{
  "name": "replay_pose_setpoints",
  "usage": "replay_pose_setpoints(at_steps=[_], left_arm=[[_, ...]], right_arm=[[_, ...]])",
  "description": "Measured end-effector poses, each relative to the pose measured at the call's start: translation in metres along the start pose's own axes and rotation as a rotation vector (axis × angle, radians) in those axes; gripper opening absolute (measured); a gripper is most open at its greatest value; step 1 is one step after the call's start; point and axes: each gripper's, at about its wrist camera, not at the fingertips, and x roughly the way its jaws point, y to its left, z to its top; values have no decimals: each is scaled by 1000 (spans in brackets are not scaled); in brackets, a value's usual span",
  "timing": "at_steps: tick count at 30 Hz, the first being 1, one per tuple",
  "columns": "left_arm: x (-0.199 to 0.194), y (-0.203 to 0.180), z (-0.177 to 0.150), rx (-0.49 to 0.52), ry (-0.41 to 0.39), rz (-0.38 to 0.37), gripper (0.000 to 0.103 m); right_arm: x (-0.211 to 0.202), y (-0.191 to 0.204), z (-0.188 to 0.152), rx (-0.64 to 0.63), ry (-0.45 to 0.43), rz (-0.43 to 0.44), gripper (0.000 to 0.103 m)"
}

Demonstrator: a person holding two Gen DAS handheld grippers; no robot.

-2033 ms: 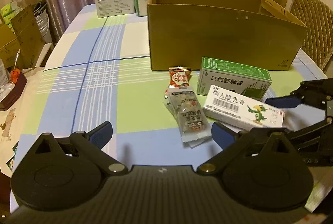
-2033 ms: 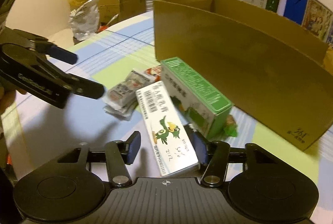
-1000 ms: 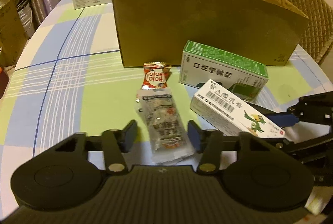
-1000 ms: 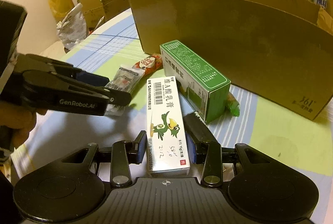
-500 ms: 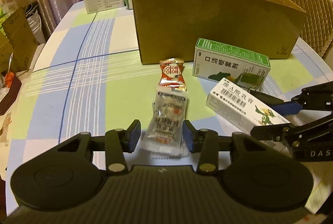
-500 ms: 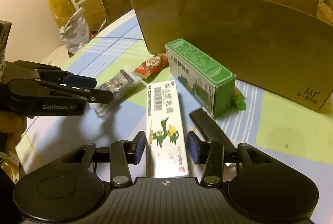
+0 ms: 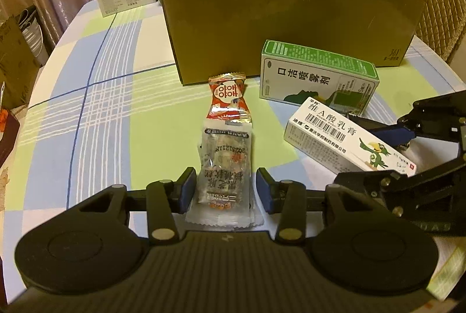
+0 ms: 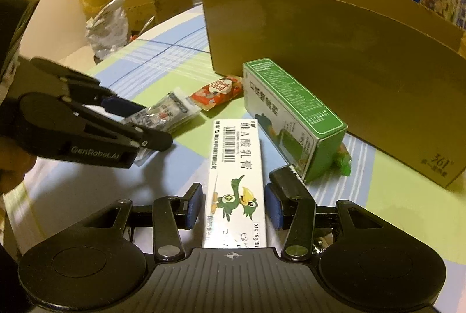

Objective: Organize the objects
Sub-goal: 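Grasp the clear snack packet with the left tool, then lift the medicine box with the right tool while the left tool lifts the snack packet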

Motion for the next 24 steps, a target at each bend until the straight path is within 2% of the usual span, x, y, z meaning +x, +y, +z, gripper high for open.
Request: replay_pose_setpoints(at_steps=[2, 4, 8, 15, 24], left_arm=[[1, 0, 1, -5, 2, -3, 39], [1, -1, 1, 0, 3, -2, 37], [0, -3, 1, -3, 7, 3, 32], [-7, 1, -4, -59, 16, -5, 31], [-27, -6, -12, -96, 12, -25, 31]], right_arm=[[1, 2, -1, -5, 1, -8, 43], [2, 3, -1, -16, -3, -21, 36], [3, 3, 0, -3, -3, -22, 36], [-2, 1, -2, 33, -2, -17, 35], [-32, 2, -8, 85, -27, -20, 35]])
